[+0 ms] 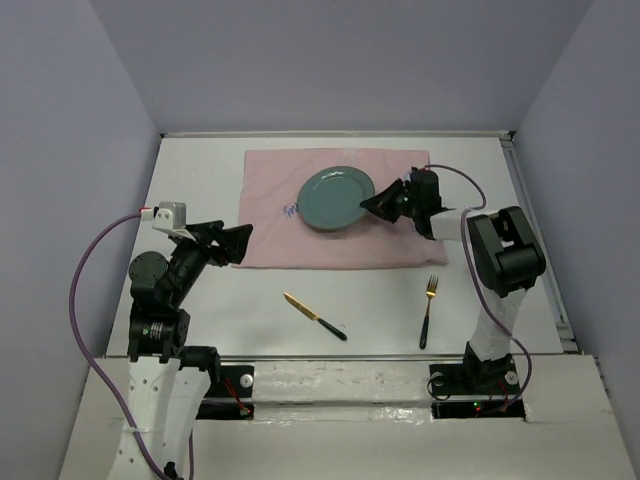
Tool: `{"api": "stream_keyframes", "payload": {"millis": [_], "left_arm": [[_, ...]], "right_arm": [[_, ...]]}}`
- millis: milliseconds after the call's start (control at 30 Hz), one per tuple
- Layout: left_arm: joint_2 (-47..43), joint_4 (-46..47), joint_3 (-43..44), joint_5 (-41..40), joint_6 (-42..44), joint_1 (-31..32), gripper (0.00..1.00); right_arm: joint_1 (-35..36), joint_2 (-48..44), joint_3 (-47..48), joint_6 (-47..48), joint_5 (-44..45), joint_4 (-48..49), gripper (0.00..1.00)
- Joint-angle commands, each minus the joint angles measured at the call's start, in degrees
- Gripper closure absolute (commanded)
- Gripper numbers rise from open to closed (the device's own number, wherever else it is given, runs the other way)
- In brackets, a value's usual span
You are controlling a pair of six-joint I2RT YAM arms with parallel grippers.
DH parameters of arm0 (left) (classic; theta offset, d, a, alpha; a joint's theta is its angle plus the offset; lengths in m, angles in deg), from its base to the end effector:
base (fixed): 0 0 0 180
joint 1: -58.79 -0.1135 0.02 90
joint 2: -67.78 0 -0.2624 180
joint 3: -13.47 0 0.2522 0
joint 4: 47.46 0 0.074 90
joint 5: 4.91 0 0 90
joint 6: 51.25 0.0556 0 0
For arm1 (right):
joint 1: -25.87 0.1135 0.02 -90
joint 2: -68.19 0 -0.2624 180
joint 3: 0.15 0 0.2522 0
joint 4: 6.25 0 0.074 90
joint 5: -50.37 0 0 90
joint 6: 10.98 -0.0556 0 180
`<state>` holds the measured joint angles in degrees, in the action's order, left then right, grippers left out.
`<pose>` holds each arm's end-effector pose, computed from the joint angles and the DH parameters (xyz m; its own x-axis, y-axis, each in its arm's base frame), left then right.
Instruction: Set the dinner table for one person
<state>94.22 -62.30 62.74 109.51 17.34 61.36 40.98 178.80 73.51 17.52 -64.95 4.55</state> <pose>0.1397 -0.0293 0.3455 -0.0349 -0.3311 -0.9429 0.4695 0.8275 -0.3080 0.4045 0.1339 0.1527 -0.7358 0.6242 -0.2627 0.0846 0.4696 0.8788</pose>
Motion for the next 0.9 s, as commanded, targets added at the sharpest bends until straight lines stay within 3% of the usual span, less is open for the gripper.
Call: {"api": "stream_keyframes", "payload": {"millis": [0,300,367,500,533,633,867], "left_arm": [[-0.51,2.66,0.79,1.06,1.02,0.33,0.09],[-0.24,3.1,0.88,1.24,0.84,0.33,0.09],[-0.25,3.1,0.88,1.33,0.84,0.24,0.09],[-0.07,3.45,0.79,1.59,0.58,0.25,0.09],[-0.07,3.89,0.79,1.59,0.4,0.33,0.09],[0.28,4.42,0.97,2.29,0.14,0.24,0.09],[-0.51,5.12,0.79,2.82,-0.39,0.24,0.09]], "right_arm": [[0.35,-1.71,0.75,-2.49,-4.3,12.27,1.0],[0.35,-0.4,-3.03,-2.05,-3.59,12.89,1.0],[0.35,0.48,-3.3,-1.44,-4.47,12.71,0.96],[0.35,2.24,-4.61,0.14,-4.91,12.18,0.76],[0.35,1.98,-5.14,1.28,-4.3,10.96,0.66],[0.35,0.5,-5.58,4.34,-2.37,7.36,0.53],[0.35,-6.98,-6.02,13.59,8.86,-7.3,0.2]]}}
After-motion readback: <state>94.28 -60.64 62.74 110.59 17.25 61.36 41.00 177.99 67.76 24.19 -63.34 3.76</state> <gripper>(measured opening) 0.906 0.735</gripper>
